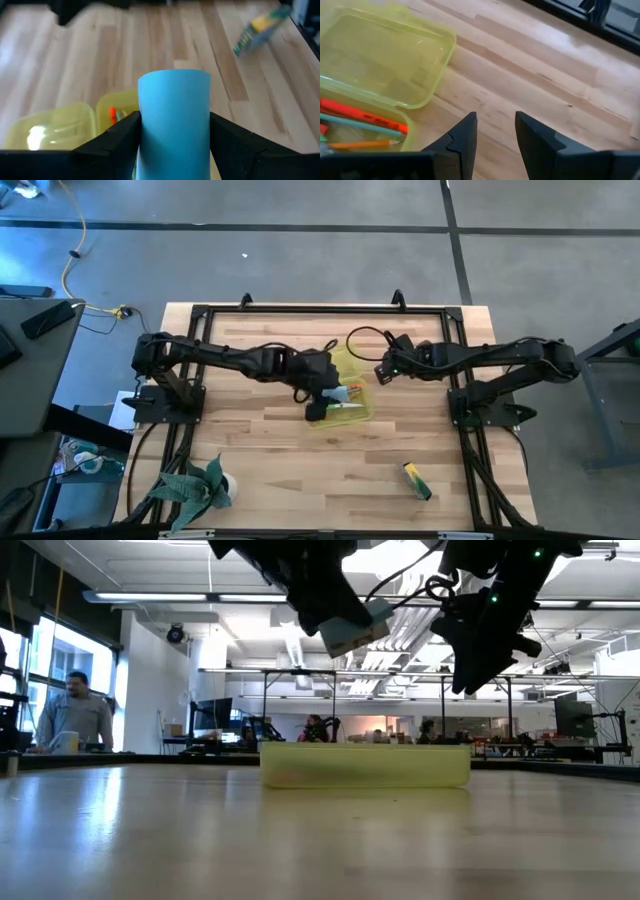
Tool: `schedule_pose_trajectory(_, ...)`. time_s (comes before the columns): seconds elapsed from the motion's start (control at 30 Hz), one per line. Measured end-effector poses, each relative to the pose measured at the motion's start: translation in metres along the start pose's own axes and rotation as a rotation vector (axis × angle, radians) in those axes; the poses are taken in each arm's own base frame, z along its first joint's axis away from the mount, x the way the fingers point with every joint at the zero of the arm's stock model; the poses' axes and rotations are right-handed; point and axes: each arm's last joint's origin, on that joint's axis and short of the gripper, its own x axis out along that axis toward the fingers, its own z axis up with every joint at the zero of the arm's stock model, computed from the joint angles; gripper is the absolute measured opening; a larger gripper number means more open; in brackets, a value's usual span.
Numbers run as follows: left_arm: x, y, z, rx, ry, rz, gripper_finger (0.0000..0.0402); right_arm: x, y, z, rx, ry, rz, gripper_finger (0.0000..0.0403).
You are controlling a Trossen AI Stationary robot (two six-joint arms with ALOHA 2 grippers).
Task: Pack school essentials
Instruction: Put the blue sticky notes into the yellow storage box
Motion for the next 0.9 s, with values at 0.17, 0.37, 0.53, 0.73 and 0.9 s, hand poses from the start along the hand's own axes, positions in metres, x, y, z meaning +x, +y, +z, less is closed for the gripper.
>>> schedule_pose_trajectory(0.17,0.008,0.002,0.002,-0.021,-0.038,0.048,0.0207,0.000,-0.001,0.001,-0.004,-0.023,-0.027,0.0124)
schedule_pose_trajectory(0.37,0.034,0.009,-0.015,-0.069,0.044,0.056,0.0207,0.000,-0.001,0.001,-0.004,-0.031,-0.035,0.0124)
schedule_pose_trajectory(0.53,0.053,0.010,-0.024,-0.094,0.074,0.052,0.0207,0.000,-0.002,0.001,-0.006,-0.029,-0.041,0.0124)
schedule_pose_trajectory(0.73,0.069,0.008,-0.036,-0.102,0.124,0.048,0.0207,0.000,-0.002,0.001,-0.002,-0.036,-0.042,0.0124)
schedule_pose_trajectory(0.9,0.074,0.008,-0.041,-0.121,0.145,0.049,0.0211,0.000,-0.002,0.001,-0.002,-0.036,-0.043,0.0124)
